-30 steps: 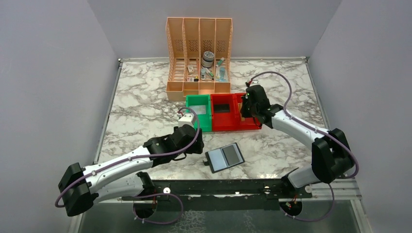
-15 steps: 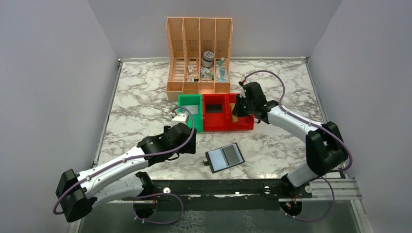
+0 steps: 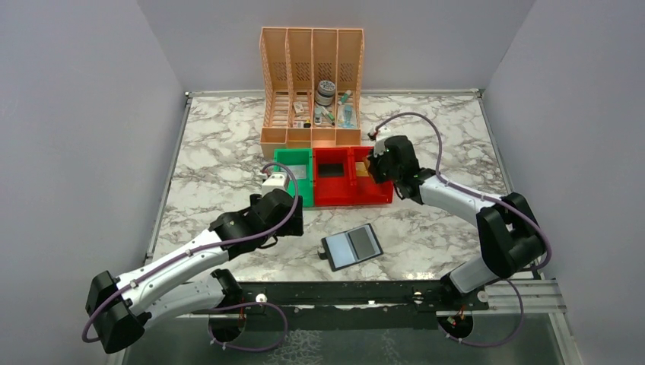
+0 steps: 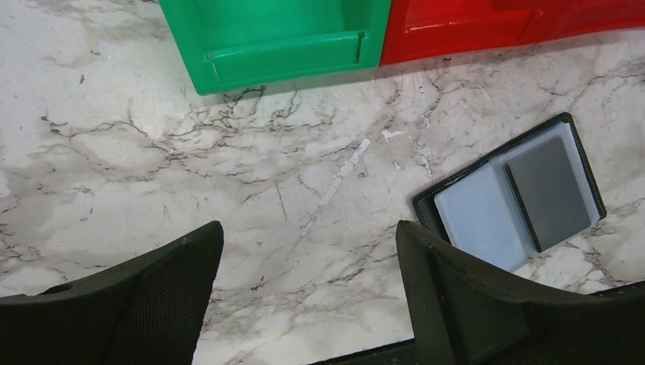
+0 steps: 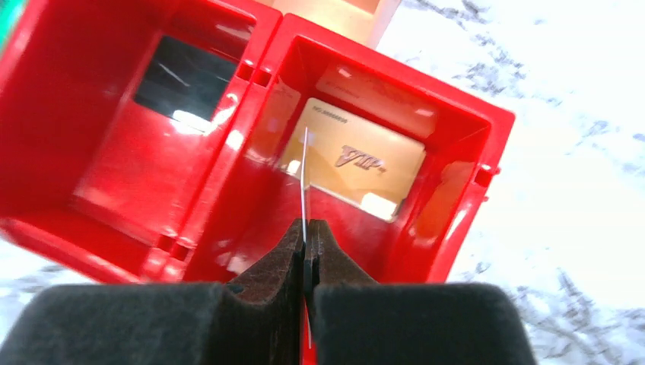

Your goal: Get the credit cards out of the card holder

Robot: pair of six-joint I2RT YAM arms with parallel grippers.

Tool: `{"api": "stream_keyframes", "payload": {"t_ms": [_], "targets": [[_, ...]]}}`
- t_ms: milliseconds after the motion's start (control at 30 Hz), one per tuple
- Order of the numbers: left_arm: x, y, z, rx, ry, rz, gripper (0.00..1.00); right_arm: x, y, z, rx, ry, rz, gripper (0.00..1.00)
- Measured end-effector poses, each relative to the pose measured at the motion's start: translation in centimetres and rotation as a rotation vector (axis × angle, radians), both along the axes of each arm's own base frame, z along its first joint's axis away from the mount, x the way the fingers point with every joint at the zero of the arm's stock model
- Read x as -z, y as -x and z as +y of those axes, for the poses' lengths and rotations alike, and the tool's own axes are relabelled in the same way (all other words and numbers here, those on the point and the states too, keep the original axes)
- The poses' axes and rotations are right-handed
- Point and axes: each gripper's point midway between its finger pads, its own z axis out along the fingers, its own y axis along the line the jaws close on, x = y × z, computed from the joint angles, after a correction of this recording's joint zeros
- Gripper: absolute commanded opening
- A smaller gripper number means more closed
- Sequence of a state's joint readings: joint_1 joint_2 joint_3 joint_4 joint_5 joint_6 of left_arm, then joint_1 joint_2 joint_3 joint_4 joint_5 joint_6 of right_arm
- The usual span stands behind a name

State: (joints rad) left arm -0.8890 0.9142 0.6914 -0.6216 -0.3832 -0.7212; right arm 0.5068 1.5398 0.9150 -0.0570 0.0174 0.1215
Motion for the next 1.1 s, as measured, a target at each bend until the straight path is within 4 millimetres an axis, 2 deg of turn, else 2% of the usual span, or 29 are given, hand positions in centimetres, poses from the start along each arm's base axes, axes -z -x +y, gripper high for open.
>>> {"api": "stream_keyframes", "payload": {"t_ms": [167,467,667,1000,1100], "targets": [[-0.3,0.1,0.1,0.001,0.018,-0.016,0.87,1.1,-0.3,-0.4,-0.186,0.145,-0.183,0.01],[-0.4,-0.2,0.0,-0.002,0.035,-0.03,0.87,-0.6,-1.9,-0.3,-0.446,0.412,-0.482,0.01],[-1.2,-0.4,-0.5,0.0,0.073,-0.057,0.87,-0.1,-2.0,-0.3,-0.579,0.534,-0.548,0.01],[-1.2,-0.3,-0.6,0.012,0.074,-0.054,0.87,2.2,-2.3,-0.1,-0.715,0.601,-0.56,0.01],[-1.2,-0.3,-0.5,0.012,0.072,-0.052,0.87,2.0,-2.9,0.1,-0.732,0.609,-0.571,0.01]]}}
